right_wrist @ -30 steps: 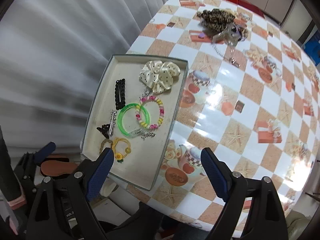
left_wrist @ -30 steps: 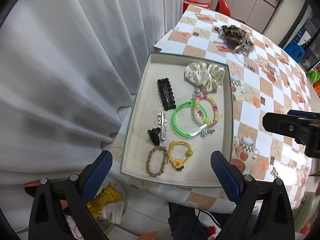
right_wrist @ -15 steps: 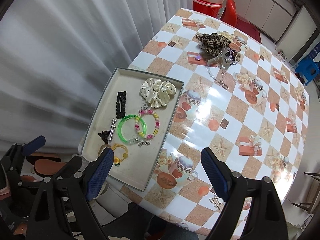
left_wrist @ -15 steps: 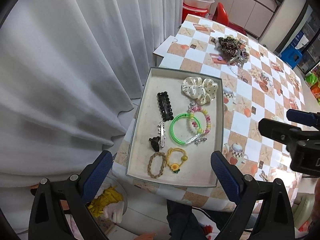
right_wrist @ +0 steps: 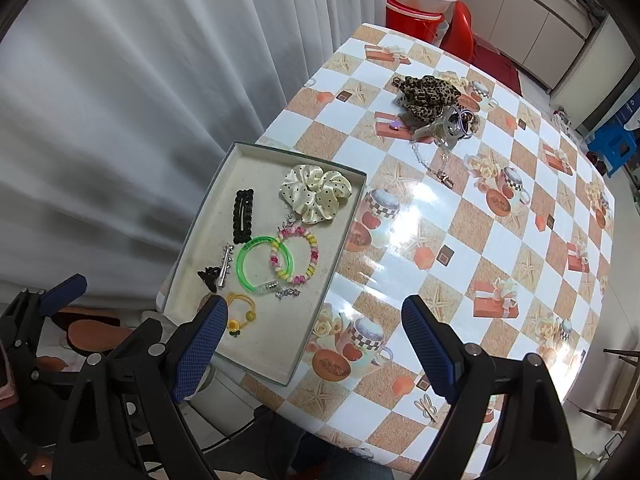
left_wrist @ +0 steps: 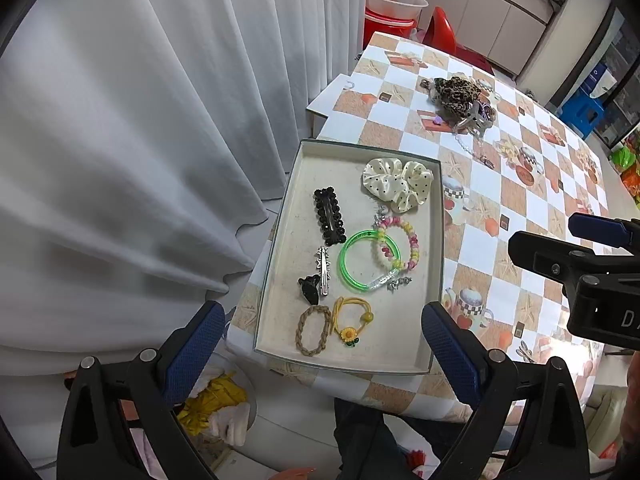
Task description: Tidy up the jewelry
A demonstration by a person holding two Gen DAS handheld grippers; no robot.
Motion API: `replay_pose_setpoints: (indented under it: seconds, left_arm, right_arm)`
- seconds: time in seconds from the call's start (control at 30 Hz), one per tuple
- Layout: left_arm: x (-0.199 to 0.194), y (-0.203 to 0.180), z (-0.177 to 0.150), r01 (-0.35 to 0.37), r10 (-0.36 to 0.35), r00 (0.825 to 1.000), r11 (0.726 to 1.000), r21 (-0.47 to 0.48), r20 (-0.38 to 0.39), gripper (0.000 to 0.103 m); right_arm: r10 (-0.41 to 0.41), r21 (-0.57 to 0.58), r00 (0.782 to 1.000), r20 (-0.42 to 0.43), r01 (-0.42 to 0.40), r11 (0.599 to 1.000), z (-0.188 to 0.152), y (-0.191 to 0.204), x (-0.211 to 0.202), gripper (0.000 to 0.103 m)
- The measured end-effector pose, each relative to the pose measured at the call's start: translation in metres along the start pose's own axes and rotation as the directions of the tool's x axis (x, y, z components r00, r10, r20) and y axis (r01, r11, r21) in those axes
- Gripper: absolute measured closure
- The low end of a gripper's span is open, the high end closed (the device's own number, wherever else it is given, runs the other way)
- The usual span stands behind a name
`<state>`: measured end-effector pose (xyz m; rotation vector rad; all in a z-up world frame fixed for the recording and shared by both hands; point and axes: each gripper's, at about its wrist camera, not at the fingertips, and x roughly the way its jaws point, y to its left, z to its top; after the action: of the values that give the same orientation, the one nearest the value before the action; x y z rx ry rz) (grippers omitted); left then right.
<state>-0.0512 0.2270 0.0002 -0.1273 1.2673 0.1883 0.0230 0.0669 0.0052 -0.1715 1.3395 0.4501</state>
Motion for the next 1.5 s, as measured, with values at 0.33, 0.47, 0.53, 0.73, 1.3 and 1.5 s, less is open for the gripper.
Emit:
replay_pose_setpoints:
  seconds: [0.33,0.47,0.53,0.73,1.3,1.5]
  left_arm:
    - [0.0006,0.0010,-0.0013,-0.001,0.001,1.000,1.000,0.000,-0.001,0.001]
    - [0.0006,0.0010,-0.0016,-0.001,0.001,1.000,1.000,0.000,-0.001,0.001]
    - [0.0010,0.0006,-0.0016,-0.001,0.001,1.000,1.000,0.000,-0.001,0.001]
    - [0.0003,0.0009,-0.0023,-0.002,0.002,1.000,1.000,-0.002,-0.001,0.001]
    - [0.0003,0.0009,-0.0041,-0.003,0.003,1.000,1.000,0.000,-0.002,0.001]
    - [0.0004,0.0011,-0.0048,-0.004,0.004,1.000,1.000,0.000,-0.001,0.001]
  right_arm:
    - [0.000,0.002,1.000,0.002,0.000,1.000,-0.0015,0.0029,0.0007,0.013]
    - [0.001,0.000,1.000,0.001,-0.001,1.000,-0.0025,0.0043,0.0013,0.013]
    - [0.001,0.000,1.000,0.001,-0.001,1.000,-0.0028,0.0046,0.0011,0.013]
    - [0.001,0.000,1.000,0.001,-0.001,1.000,-0.0023,0.0047,0.0011,0.013]
    - [0.001,0.001,1.000,-0.001,-0.001,1.000,-0.0030,0.0057,0.0017,0.013]
    - [0.002,-0.002,1.000,0.000,-0.002,1.000,-0.0033,0.0063,0.0013,0.013]
